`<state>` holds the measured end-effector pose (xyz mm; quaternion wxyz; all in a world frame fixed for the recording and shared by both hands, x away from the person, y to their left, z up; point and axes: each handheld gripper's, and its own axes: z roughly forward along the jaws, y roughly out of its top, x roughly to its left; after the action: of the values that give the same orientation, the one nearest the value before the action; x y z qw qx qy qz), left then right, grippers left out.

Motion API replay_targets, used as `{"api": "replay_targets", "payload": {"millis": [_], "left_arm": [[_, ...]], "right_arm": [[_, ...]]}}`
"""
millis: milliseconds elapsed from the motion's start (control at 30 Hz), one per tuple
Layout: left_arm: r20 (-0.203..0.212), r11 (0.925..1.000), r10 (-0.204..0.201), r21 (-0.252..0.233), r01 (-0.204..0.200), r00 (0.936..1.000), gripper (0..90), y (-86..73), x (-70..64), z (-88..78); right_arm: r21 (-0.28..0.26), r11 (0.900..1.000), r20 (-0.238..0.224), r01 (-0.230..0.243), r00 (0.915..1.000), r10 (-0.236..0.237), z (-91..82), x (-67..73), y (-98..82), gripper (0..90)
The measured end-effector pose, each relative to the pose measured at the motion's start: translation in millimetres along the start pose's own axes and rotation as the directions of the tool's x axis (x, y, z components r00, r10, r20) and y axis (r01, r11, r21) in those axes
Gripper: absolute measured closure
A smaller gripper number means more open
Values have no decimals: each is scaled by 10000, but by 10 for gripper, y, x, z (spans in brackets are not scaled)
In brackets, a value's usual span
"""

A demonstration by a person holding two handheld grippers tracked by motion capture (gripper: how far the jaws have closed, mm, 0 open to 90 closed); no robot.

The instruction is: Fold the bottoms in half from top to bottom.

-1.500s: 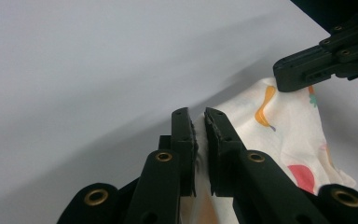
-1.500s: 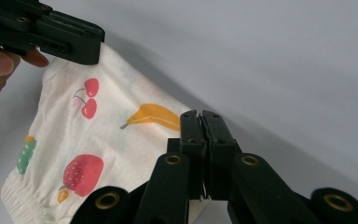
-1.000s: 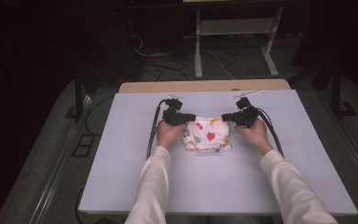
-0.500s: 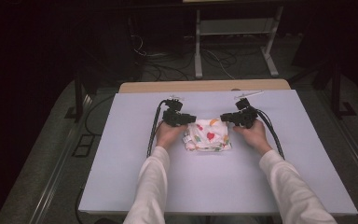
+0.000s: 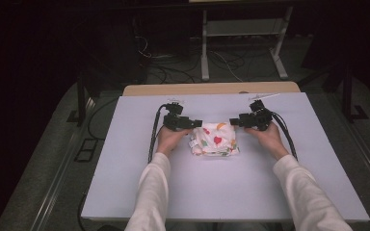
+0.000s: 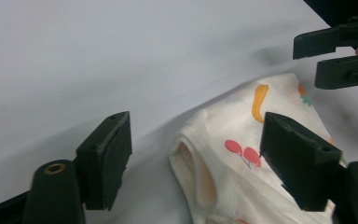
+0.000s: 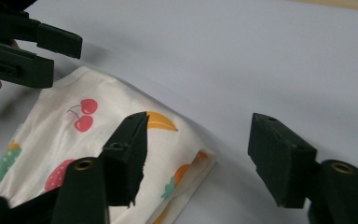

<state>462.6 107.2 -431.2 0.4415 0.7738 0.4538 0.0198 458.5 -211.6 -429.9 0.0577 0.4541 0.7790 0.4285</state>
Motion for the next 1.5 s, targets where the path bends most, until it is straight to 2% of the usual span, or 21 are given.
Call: {"api": "replay_targets", "payload": {"millis": [133, 200, 300, 367, 433, 500, 667, 800, 967, 1133, 1200, 1300, 1500], "left_arm": [[145, 10000, -18, 38, 17, 9999, 154, 7, -6, -56], [266, 9999, -116, -121, 119, 9996, 131, 6, -10, -89], [360, 9996, -92, -250, 101, 9993, 92, 2, -16, -132], [358, 9996, 16, -280, -6, 9994, 49, 0, -22, -155], [376, 9996, 79, -286, -69, 9993, 14, -1, -26, -176], [346, 9992, 127, -378, -114, 9993, 11, -2, -35, -201], [530, 9976, 250, -656, -215, 9983, 0, -10, -59, -286], [422, 9965, 445, -732, -413, 9981, 0, -32, -74, -359], [351, 9940, 697, -871, -664, 9969, 0, -62, -115, -471], [630, 9918, 744, -1085, -673, 9952, 0, -153, -120, -584], [574, 9912, 777, -1120, -709, 9953, 0, -190, -117, -636], [491, 9892, 816, -1262, -748, 9955, 0, -239, -120, -724], [123, 9820, 1209, -1475, -1178, 9926, 0, -367, -133, -885]], "right_arm": [[4, 10000, -78, 28, 10000, -28, -72, 9, -18, 222], [-42, 10000, -167, -85, 9998, 84, -103, 2, -28, 157], [-39, 9994, -298, -349, 9990, 348, -136, -23, -43, 132], [-12, 9995, -280, -330, 9991, 330, -164, -20, -51, 104], [-1, 9995, -373, -317, 9988, 317, -196, -8, -55, 39], [-25, 9997, -358, -233, 9991, 232, -229, 7, -56, 0], [-449, 9983, -465, -367, 9983, 346, -341, 35, -116, 0], [-693, 9964, -552, -490, 9975, 452, -418, 36, -203, 0], [-748, 9963, -550, -422, 9978, 381, -514, 63, -275, 0], [-755, 9967, -383, -286, 9989, 257, -605, 112, -323, 0], [-686, 9976, -228, -99, 9997, 83, -638, 130, -355, 0], [-717, 9973, -255, -150, 9996, 132, -697, 147, -416, 0], [-924, 9956, -241, -122, 9997, 100, -829, 200, -524, 0]]}}
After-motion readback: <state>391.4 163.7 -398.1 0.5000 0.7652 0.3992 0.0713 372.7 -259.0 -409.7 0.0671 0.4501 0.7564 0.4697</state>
